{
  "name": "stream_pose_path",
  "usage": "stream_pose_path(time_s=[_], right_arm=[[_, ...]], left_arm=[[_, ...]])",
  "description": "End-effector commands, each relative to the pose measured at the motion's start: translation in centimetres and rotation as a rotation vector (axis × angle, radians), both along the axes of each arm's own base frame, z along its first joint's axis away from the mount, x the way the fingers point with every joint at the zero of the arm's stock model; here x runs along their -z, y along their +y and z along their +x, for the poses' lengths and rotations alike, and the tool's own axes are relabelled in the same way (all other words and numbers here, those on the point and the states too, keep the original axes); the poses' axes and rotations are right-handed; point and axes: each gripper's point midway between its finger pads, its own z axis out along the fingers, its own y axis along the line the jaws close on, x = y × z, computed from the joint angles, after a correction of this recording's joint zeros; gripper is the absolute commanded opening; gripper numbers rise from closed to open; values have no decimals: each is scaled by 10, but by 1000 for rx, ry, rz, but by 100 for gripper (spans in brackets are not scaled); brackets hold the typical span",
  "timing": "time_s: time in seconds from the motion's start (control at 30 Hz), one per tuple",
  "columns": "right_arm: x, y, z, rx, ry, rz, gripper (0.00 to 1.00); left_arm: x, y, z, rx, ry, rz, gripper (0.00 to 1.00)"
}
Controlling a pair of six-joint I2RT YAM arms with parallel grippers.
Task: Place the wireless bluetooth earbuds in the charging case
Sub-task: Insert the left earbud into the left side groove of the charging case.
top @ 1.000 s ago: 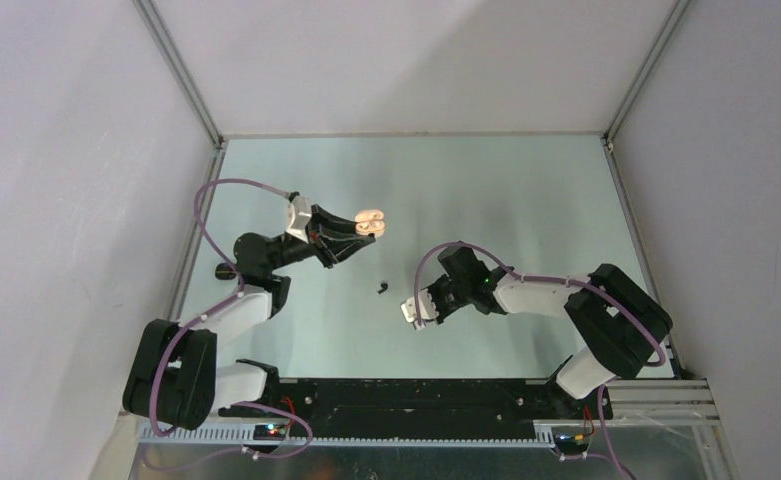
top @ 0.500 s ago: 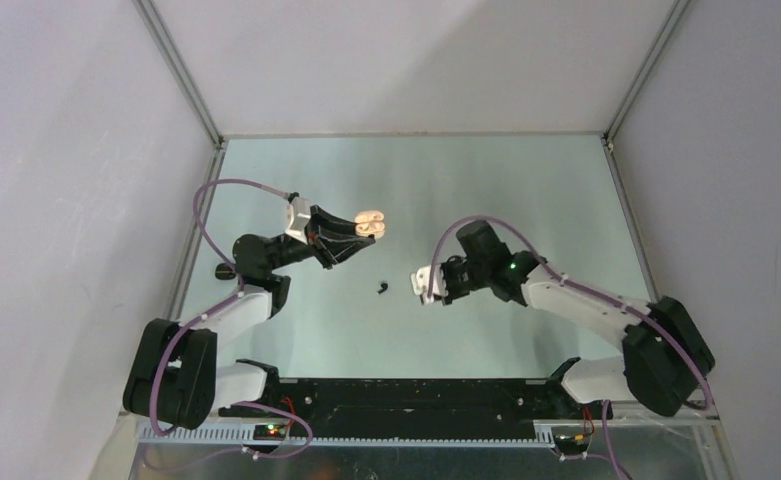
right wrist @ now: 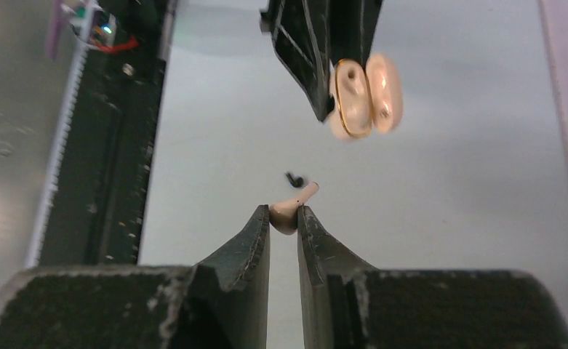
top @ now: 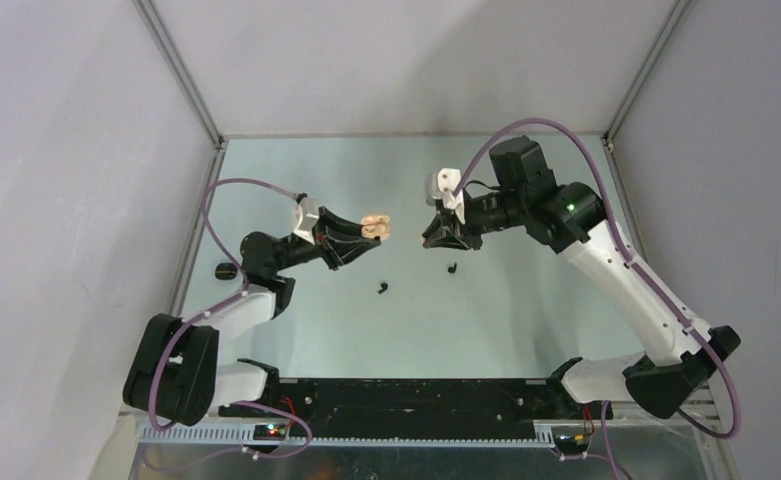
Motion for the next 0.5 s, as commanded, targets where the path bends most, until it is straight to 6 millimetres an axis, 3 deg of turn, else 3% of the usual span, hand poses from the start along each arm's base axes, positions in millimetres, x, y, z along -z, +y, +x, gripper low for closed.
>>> stream_pose_path(time_s=[0.0, 0.2, 0.47], right_arm=[[-5, 6, -27, 16, 337, 3, 17], [-18, 26, -16, 36, 458, 67, 15], [-4, 46, 20, 161, 569, 58, 14]], left_arm=[[13, -3, 12, -86, -4, 43, 0], [27, -4, 28, -191, -15, 123, 0], [32, -11, 24, -184, -35, 154, 0]])
